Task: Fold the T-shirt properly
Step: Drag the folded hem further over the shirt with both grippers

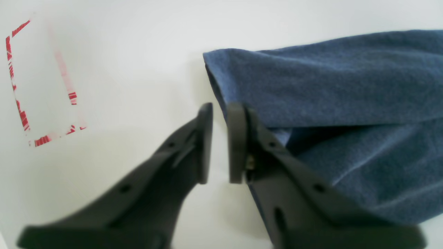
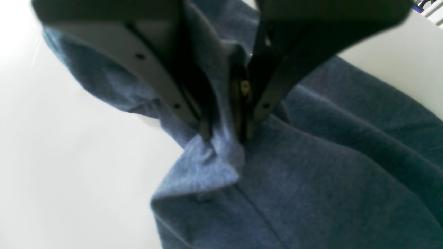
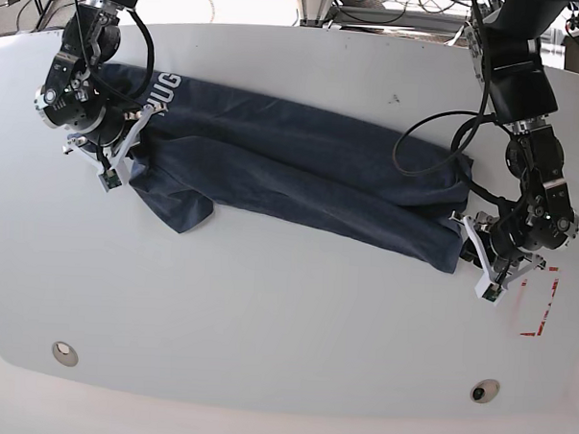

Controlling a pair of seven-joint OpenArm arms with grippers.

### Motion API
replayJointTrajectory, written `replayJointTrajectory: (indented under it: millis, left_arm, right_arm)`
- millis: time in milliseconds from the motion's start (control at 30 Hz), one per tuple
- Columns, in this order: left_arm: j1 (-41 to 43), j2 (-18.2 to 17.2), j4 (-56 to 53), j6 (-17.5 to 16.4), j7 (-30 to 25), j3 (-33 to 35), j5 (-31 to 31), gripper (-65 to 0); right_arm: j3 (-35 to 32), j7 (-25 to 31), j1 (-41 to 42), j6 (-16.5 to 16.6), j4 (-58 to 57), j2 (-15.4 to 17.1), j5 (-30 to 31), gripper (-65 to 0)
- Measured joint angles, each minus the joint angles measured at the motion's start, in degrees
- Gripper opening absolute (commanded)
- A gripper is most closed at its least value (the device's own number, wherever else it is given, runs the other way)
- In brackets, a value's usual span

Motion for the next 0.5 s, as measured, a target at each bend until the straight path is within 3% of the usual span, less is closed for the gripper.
replayJointTrajectory:
  millis: [100,167,300,500]
  left_arm:
    - [-2.14,0.42,-2.8,-0.02,0.42,-1.92,0.11,-27.9]
    - [-4.24,0.83,-5.53,0.04,-0.15,-4.15,-0.33,-23.5]
    - [-8.22,1.62,-11.93,3.19,-2.89,-8.63,-0.15,-23.3]
    - [-11.45,1.27,-22.34,4.79,-5.77,-10.16,0.09,-23.5]
  right_arm:
    - [-0.13,-0.02,0.04,0.0,0.0,0.2,0.0,-62.9]
    - [-0.13,-0.02,0.13,0.0,0.0,0.15,0.02,-62.9]
    - [-0.11,-0.04,0.35,0.02,0.02,-0.83,-0.17,-62.9]
    - [-0.24,-0.02,0.31,0.02,0.0,-1.33,0.0,-62.9]
